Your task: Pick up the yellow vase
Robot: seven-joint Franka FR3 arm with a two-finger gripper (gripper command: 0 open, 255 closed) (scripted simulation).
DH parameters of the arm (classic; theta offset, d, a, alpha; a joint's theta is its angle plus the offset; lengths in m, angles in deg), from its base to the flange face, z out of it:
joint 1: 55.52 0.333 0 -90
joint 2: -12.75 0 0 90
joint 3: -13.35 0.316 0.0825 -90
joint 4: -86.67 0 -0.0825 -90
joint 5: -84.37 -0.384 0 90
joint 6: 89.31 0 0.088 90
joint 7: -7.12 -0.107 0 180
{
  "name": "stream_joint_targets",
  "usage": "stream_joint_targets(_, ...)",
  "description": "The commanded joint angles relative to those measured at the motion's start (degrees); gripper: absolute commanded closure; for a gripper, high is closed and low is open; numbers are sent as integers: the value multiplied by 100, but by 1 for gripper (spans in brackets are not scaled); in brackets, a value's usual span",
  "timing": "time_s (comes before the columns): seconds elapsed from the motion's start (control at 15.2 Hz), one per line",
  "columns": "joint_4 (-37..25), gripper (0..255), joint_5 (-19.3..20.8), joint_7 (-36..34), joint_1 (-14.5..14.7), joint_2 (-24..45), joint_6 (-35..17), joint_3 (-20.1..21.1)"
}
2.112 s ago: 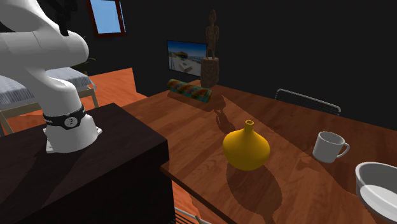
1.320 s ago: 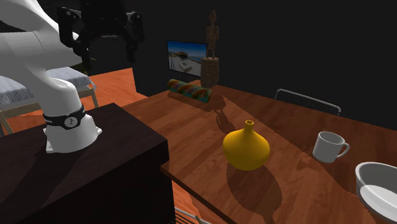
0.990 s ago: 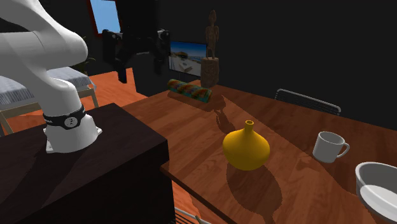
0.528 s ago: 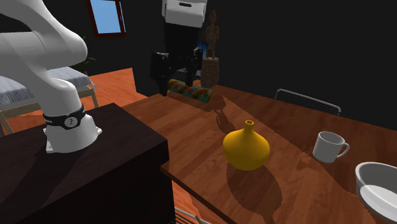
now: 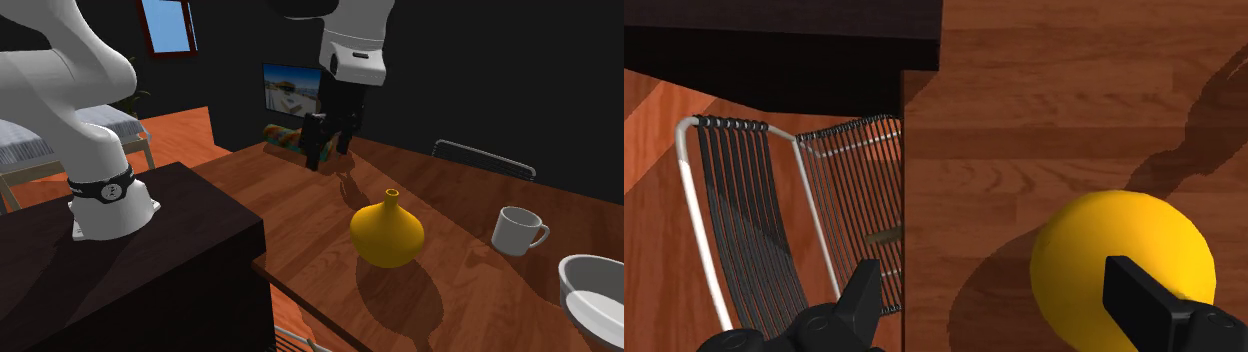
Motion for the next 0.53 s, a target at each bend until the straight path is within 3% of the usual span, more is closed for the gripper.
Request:
stream_joint_targets(0.0, -310, 0, 133, -225, 113, 420, -94, 61)
stream_joint_targets(0.46, -1732, 0, 647, -880, 648, 1958, -147, 76)
